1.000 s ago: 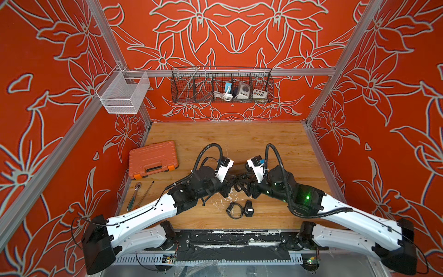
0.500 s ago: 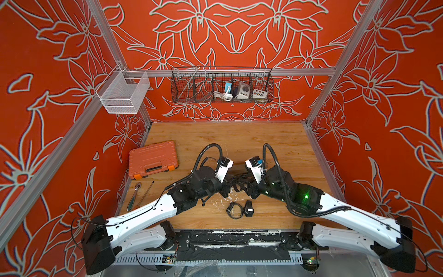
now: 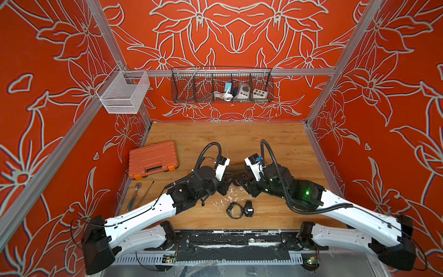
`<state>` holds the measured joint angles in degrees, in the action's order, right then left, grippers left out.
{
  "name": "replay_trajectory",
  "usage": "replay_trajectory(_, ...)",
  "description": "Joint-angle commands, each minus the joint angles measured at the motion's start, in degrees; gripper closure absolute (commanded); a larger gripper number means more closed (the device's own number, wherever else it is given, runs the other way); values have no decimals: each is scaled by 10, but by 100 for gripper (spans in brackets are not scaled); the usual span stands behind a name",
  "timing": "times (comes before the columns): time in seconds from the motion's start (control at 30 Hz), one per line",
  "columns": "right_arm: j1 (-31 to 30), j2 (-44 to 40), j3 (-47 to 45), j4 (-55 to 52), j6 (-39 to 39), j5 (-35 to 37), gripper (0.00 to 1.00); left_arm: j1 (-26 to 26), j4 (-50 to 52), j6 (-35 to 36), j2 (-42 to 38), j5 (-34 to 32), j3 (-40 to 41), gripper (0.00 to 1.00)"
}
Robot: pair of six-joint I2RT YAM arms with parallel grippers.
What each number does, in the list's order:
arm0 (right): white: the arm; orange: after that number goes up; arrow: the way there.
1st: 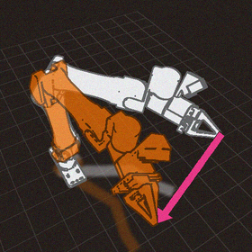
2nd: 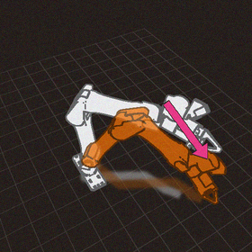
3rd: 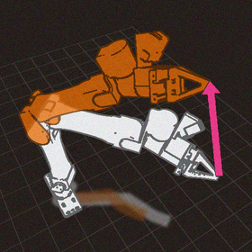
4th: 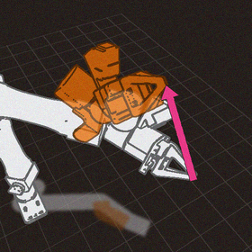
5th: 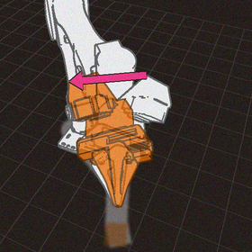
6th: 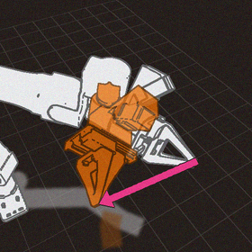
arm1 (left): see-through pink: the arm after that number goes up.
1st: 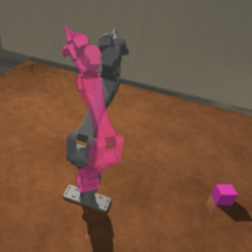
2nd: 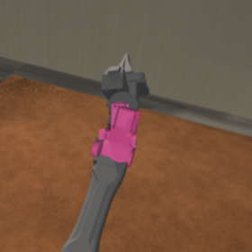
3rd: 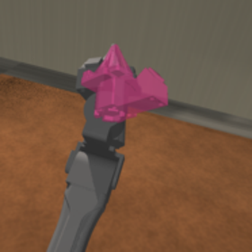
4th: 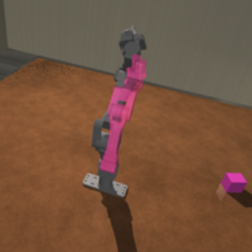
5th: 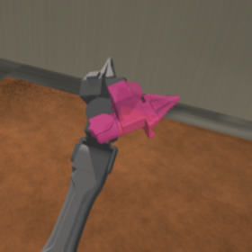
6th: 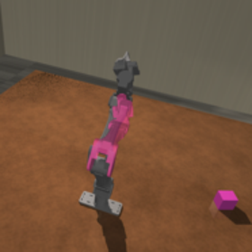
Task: Place watch on stand
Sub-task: Pick up the watch at the center of the board, then place the watch on the stand.
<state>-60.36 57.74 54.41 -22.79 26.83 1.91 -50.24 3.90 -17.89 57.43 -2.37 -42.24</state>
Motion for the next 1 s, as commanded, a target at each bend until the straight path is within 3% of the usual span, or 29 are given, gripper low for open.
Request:
replay_trajectory(0.0, 10, 6, 25, -43, -8, 13, 64, 4, 22, -6, -31, -35, -4, 63)
replay_trajectory(0.23, 42, 16, 49, -78, -22, 15, 64, 24, 24, -26, -63, -44, 20, 49)
replay_trajectory(0.53, 109, 32, 80, -121, -62, 13, 64, 94, 42, -76, -104, -47, 54, 36)
replay_trajectory(0.83, 219, 57, 88, -131, -104, -12, 63, 200, 45, -146, -63, -4, 62, 29)
replay_trajectory(0.97, 270, 80, 92, -130, -124, -13, 64, 221, 44, -160, -12, 33, 43, 27)
